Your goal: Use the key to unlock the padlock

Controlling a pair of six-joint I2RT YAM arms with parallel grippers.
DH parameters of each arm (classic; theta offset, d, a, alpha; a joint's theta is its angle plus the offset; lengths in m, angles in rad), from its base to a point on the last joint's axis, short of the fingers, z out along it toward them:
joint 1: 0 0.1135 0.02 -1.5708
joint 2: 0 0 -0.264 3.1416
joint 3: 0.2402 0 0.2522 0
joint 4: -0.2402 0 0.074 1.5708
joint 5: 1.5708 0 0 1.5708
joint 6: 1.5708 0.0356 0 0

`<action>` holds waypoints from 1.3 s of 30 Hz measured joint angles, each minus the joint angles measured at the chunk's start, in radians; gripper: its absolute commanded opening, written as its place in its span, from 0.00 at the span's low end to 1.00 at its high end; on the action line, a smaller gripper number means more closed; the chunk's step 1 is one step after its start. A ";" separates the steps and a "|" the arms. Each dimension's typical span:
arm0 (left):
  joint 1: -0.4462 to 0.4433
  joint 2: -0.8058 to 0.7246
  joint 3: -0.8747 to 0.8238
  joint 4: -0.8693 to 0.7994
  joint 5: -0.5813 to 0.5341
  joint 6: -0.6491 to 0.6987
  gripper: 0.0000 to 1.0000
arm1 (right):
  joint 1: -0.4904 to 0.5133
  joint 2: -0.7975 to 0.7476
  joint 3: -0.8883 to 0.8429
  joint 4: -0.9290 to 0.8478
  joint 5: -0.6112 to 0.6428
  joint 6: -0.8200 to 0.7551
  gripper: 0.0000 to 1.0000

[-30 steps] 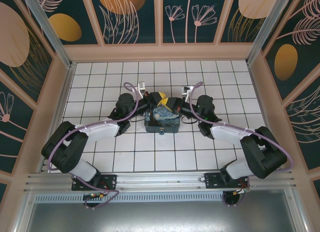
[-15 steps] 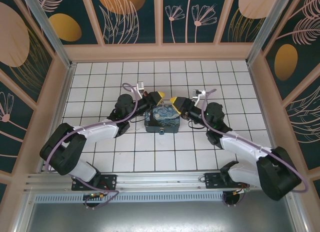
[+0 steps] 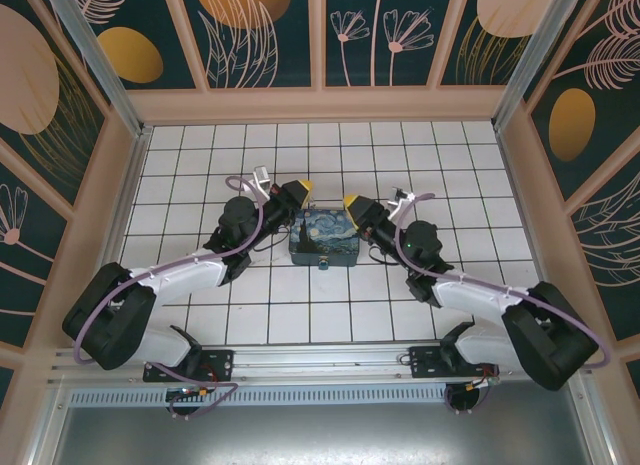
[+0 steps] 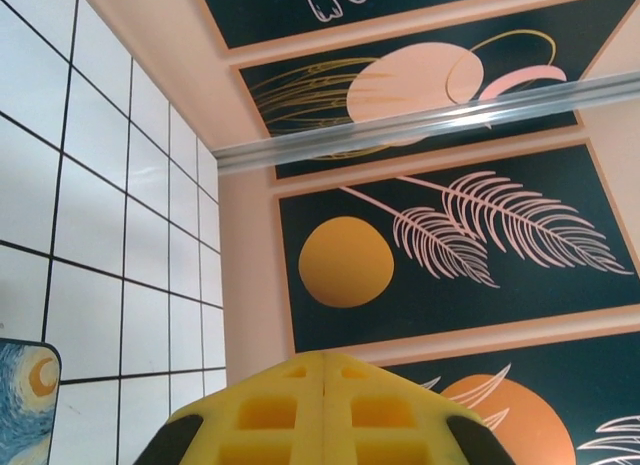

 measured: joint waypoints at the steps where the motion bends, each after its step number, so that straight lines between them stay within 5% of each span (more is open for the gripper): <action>1: -0.001 0.000 -0.001 0.003 -0.007 -0.003 0.00 | 0.011 0.025 0.019 0.021 0.004 0.008 0.48; 17: -0.006 0.000 -0.002 0.005 -0.060 -0.025 0.00 | 0.099 0.264 0.188 0.156 0.006 0.051 0.37; 39: -0.006 0.000 -0.002 0.005 -0.072 -0.013 0.00 | 0.130 0.301 0.200 0.170 -0.001 0.070 0.22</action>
